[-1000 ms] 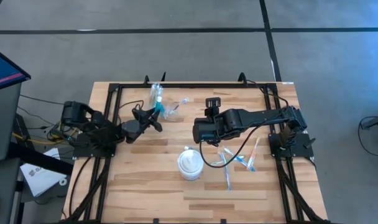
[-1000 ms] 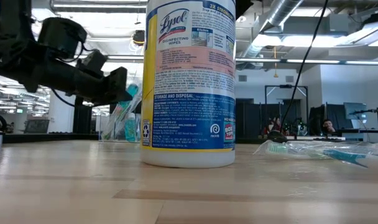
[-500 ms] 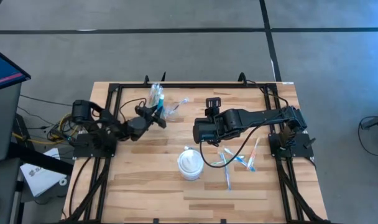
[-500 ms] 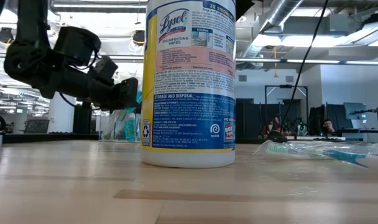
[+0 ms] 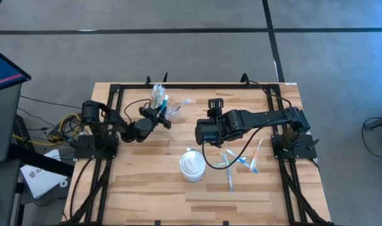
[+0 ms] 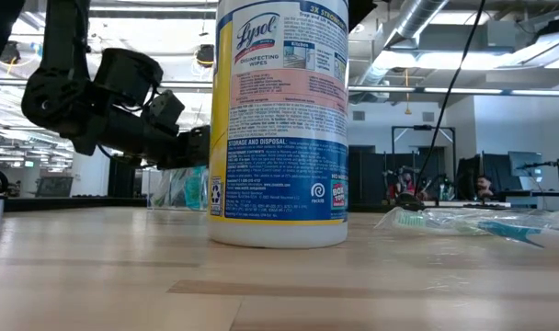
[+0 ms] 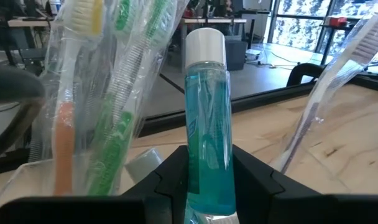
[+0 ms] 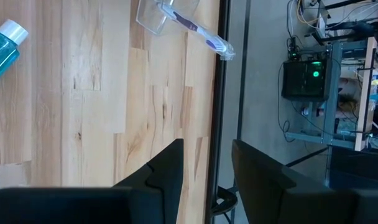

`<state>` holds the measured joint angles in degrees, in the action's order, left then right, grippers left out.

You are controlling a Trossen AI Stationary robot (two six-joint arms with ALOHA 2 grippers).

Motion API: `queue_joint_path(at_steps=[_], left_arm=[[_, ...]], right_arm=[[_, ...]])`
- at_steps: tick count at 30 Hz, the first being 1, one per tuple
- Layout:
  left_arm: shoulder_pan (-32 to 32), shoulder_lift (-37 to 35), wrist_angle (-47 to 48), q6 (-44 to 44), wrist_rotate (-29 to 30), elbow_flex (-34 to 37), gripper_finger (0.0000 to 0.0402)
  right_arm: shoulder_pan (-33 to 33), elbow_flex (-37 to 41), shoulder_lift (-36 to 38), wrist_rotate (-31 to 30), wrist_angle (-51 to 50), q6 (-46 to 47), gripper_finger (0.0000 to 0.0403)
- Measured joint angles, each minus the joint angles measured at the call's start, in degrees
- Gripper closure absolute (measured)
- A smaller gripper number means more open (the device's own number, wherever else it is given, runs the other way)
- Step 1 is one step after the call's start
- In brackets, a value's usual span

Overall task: Pick & Place toothbrushing station
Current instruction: Put the right blue mouthwash into the transparent organizer, then put the blue mouthwash into the transparent organizer

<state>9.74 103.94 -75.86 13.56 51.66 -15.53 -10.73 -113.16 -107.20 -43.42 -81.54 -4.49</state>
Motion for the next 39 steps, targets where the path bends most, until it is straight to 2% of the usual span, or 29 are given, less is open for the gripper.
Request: queue_joint_path(at_steps=[9, 20, 30, 39], left_arm=[[0.02, -0.28, 0.48, 0.13, -0.09, 0.07, 0.0307], [0.02, -0.24, 0.68, 0.32, -0.17, 0.11, 0.0274], [-0.04, -0.33, 0.76, 0.34, -0.2, 0.13, 0.027], [-2.6, -5.78, 1.64, -2.8, -0.75, 0.31, 0.027]], right_arm=[[0.01, 0.0, -0.01, 0.01, -0.33, 0.0, 0.0276], [0.01, 0.0, -0.02, 0.01, -0.33, 0.0, 0.0276], [0.01, 0.0, -0.02, 0.02, -0.33, 0.0, 0.0276], [0.01, 0.0, -0.02, 0.01, -0.33, 0.02, 0.0276]])
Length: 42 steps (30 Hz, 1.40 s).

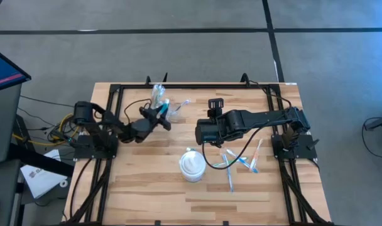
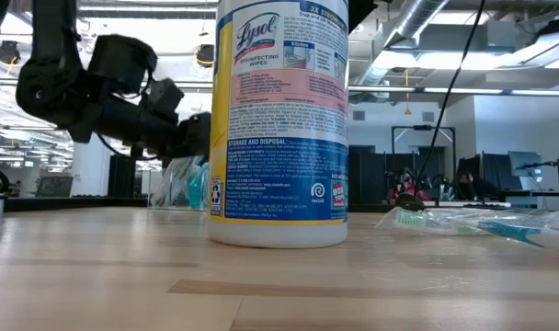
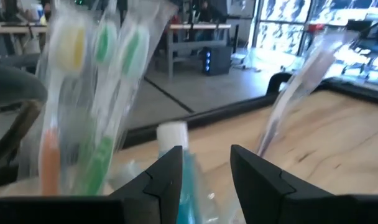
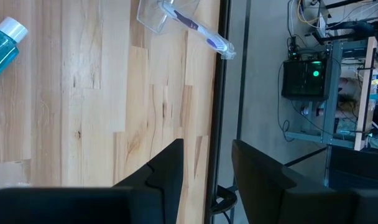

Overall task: Pick & Place toothbrushing station
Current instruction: Put the blue mouthwash into the transparent organizer

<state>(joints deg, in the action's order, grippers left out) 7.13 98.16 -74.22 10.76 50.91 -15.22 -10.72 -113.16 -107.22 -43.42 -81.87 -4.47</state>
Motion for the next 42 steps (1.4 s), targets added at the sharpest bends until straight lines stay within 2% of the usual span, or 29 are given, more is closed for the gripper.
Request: queue_joint_path(at_steps=[6, 15, 21, 27, 35, 42], left_arm=[[-1.33, -4.85, -0.31, -3.71, 0.2, 0.02, 0.027], [-3.11, -9.65, 0.66, -4.76, 0.33, 0.04, 0.027], [-4.59, -12.4, 4.76, -4.83, 0.06, 0.04, 0.027], [-5.85, -16.65, 9.72, -4.94, -0.13, 0.04, 0.027], [-8.05, -22.51, 14.68, -4.96, -0.61, -0.02, 0.027], [-9.47, -24.77, 15.81, -4.94, -5.09, 0.0, 0.027]], right_arm=[[0.0, -0.02, 0.0, 0.0, 0.0, 0.0, 0.0276], [0.27, -0.01, 0.0, 0.0, -0.05, 2.32, 0.0276], [0.67, -0.02, 0.49, 0.1, -0.57, 6.01, 0.0276], [0.03, 0.66, 2.28, 3.11, -0.11, 8.91, 0.0276], [-1.98, 11.2, 8.26, 4.87, 6.08, 12.89, 0.0276], [-5.07, 25.65, 16.29, 10.34, 20.56, 14.0, 0.0276]])
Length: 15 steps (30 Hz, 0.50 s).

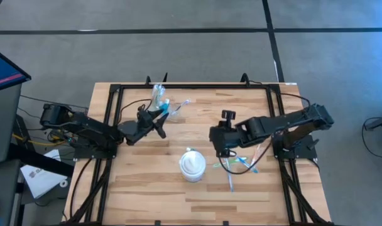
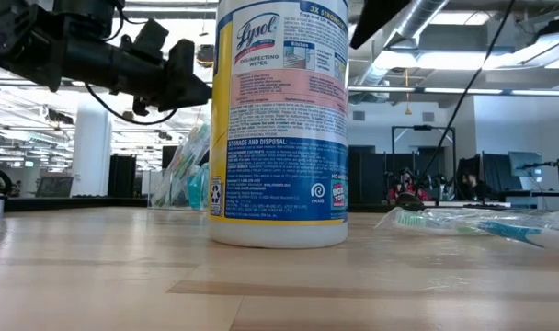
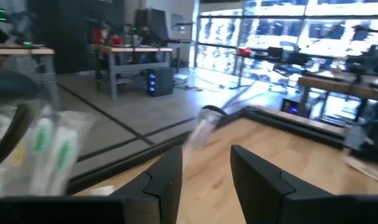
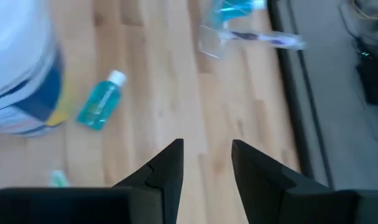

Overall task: Pick & Place toothbrushing station
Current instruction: Put the blue mouthwash into the transparent organizer

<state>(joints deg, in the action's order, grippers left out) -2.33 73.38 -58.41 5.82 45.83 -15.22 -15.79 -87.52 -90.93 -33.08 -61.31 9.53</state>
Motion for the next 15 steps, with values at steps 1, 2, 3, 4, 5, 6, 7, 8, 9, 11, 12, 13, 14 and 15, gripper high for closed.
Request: queue_joint_path(at_steps=[1, 2, 3, 4, 5, 6, 7, 8, 9, 11, 12, 13, 14, 15], left_arm=[[-0.09, 0.0, 0.12, 0.0, -0.83, 0.0, 0.027], [-0.23, 0.0, 0.37, 0.07, -1.69, 0.0, 0.027], [-0.38, 0.0, 0.44, 0.2, -2.74, 0.0, 0.027], [-0.5, 0.02, 0.43, 0.33, -3.85, 0.0, 0.027], [-0.62, 0.06, 0.43, 0.4, -4.89, 0.0, 0.027], [-0.63, 0.1, 0.47, 0.45, -5.77, 0.0, 0.027], [-0.75, 0.13, 0.56, 0.62, -6.23, 0.0, 0.027], [-0.8, 0.13, 0.53, 0.83, -6.73, 0.0, 0.027], [-0.81, 0.13, 0.52, 0.91, -7.14, 0.0, 0.027], [-0.83, 0.13, 0.54, 0.93, -7.99, 0.0, 0.027], [-0.83, 0.13, 0.54, 0.97, -8.61, 0.0, 0.027], [-0.83, 0.13, 0.54, 1.01, -9.16, 0.0, 0.027], [-0.83, 0.13, 0.54, 1.03, -9.62, 0.0, 0.027], [-0.83, 0.13, 0.52, 1.06, -10.11, 0.0, 0.027]], right_arm=[[-0.52, 2.05, 1.07, 0.46, 1.67, 0.12, 0.0276], [-1.13, 3.91, 1.95, 0.49, 3.21, 0.3, 0.0276], [-1.68, 5.88, 2.82, 0.51, 4.84, 0.55, 0.0276], [-2.22, 7.73, 3.68, 0.54, 5.87, 0.77, 0.0276], [-2.69, 9.8, 4.53, 0.57, 7.21, 1.01, 0.0276], [-3.11, 11.66, 5.25, 0.57, 8.79, 1.08, 0.0276], [-3.5, 13.64, 5.92, 0.55, 10.56, 1.08, 0.0276], [-3.89, 15.63, 6.41, 0.55, 11.85, 1.08, 0.0276], [-4.18, 17.5, 6.76, 0.54, 13.57, 1.08, 0.0276], [-4.5, 21.62, 7.72, 0.53, 18.39, 1.08, 0.0276], [-4.53, 23.73, 8.28, 0.54, 20.63, 1.07, 0.0276], [-4.53, 25.72, 8.78, 0.54, 22.81, 1.04, 0.0276], [-4.53, 27.93, 9.27, 0.57, 25.58, 1.04, 0.0276], [-4.53, 30.2, 9.88, 0.77, 28.05, 0.97, 0.0276]])
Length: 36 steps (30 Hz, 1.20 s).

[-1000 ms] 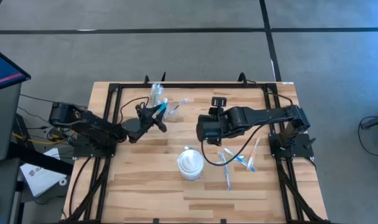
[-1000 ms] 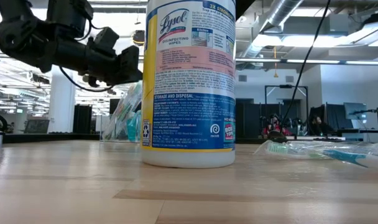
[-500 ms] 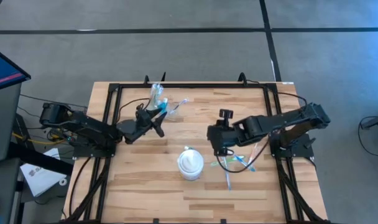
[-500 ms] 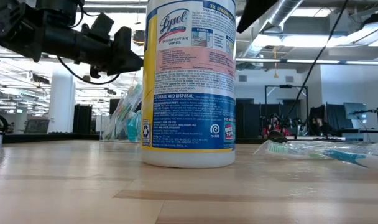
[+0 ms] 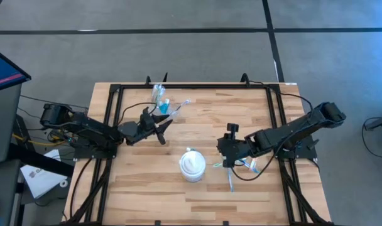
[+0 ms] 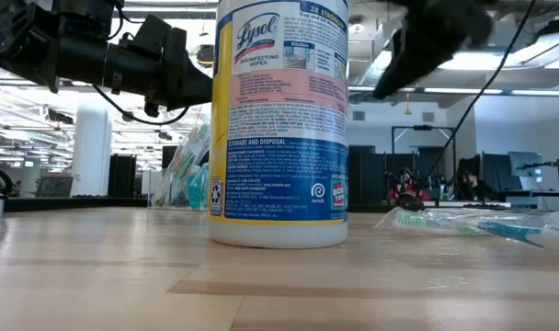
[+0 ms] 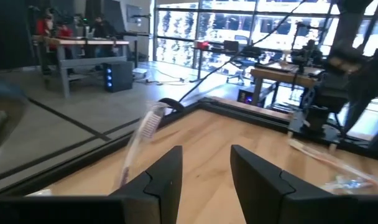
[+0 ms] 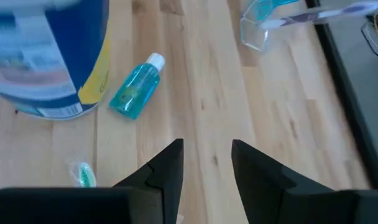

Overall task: Pick & Place toothbrushing station
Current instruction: Put the blue mouthwash into the transparent organizer

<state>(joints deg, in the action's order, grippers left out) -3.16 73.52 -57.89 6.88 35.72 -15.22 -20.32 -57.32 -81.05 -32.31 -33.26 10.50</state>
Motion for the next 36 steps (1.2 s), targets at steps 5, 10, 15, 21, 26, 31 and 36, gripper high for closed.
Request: queue_joint_path(at_steps=[5, 10, 15, 21, 26, 31, 36], left_arm=[[0.0, 0.0, 0.0, 0.56, -0.46, 0.0, 0.027], [0.0, 0.02, -0.02, 1.1, -1.13, 0.0, 0.027], [0.0, 0.02, -0.11, 2.36, -1.18, 0.0, 0.027], [0.0, 0.02, -0.15, 2.61, -1.76, 0.0, 0.027], [0.0, 0.02, -0.15, 2.61, -2.4, 0.0, 0.027], [0.0, 0.02, -0.15, 2.61, -3.1, 0.0, 0.027], [0.0, 0.02, -0.15, 2.63, -3.11, -0.01, 0.027]], right_arm=[[0.13, 10.62, 2.83, 4.01, 16.06, -3.36, 0.0276], [0.18, 16.39, 3.01, 5.35, 21.81, -6.45, 0.0276], [1.02, 19.14, 1.09, 8.6, 30.4, -6.55, 0.0276], [0.98, 19.76, -5.09, 12.01, 38.35, -6.53, 0.0276], [0.95, 19.78, -10.19, 11.95, 43.93, -6.06, 0.0276], [0.88, 19.71, -13.54, 11.95, 46.94, -5.66, 0.0276], [0.98, 19.71, -16.19, 11.73, 48.66, -5.07, 0.0276]])
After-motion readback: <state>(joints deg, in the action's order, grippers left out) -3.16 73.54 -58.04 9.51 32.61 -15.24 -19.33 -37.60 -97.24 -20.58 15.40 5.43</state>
